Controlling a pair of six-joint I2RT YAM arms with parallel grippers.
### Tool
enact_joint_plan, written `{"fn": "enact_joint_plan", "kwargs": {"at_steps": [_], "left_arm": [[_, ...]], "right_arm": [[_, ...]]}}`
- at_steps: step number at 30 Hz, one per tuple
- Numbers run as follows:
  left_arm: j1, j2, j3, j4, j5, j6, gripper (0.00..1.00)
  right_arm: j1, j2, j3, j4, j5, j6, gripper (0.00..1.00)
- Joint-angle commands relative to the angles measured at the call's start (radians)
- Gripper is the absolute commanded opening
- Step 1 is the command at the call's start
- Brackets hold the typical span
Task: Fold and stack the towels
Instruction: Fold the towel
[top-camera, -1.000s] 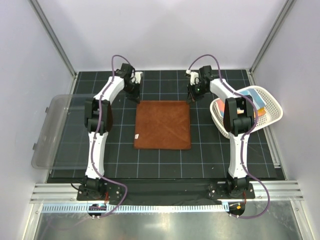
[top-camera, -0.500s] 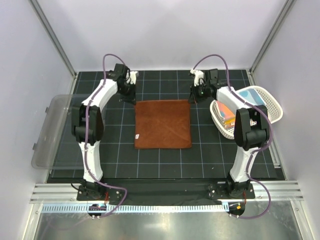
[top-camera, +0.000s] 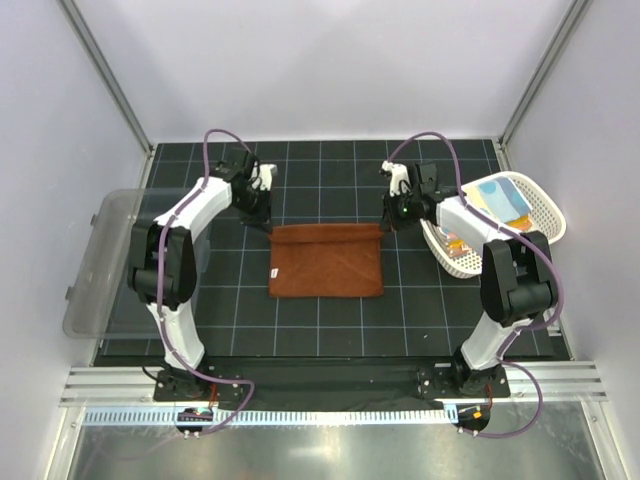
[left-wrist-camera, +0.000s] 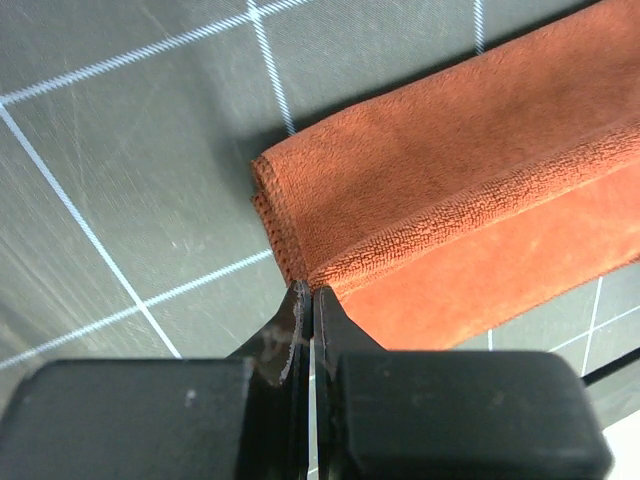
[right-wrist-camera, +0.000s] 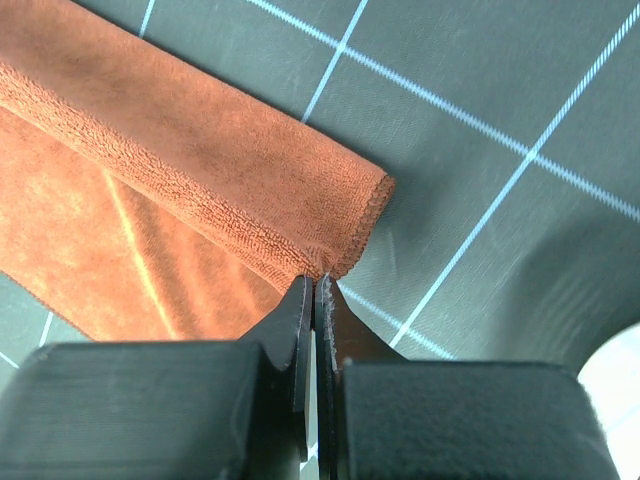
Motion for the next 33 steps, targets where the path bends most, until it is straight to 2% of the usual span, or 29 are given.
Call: {"fn": "enact_joint_plan", "kwargs": {"at_steps": [1, 6, 19, 33], "left_arm": [[-0.017, -0.095, -0.038, 0.03, -0.024, -0.014, 0.0], [-0.042, -0.14, -0.113, 0.027, -0.07, -0.031, 0.0], [-0.08, -0.237, -0.257, 0.044, -0.147, -0.074, 0.0], [-0.1, -0.283, -0.375, 0.065, -0.079, -0.095, 0.0]], "right_arm": [[0.021, -0.095, -0.029, 0.009, 0.064, 0.046, 0.01], [0.05, -0.157, -0.105, -0.003, 0.131, 0.109, 0.01], [0.125, -0.279, -0.256, -0.011, 0.17, 0.197, 0.01], [0.154, -0.299, -0.355, 0.023, 0.151, 0.303, 0.01]]}}
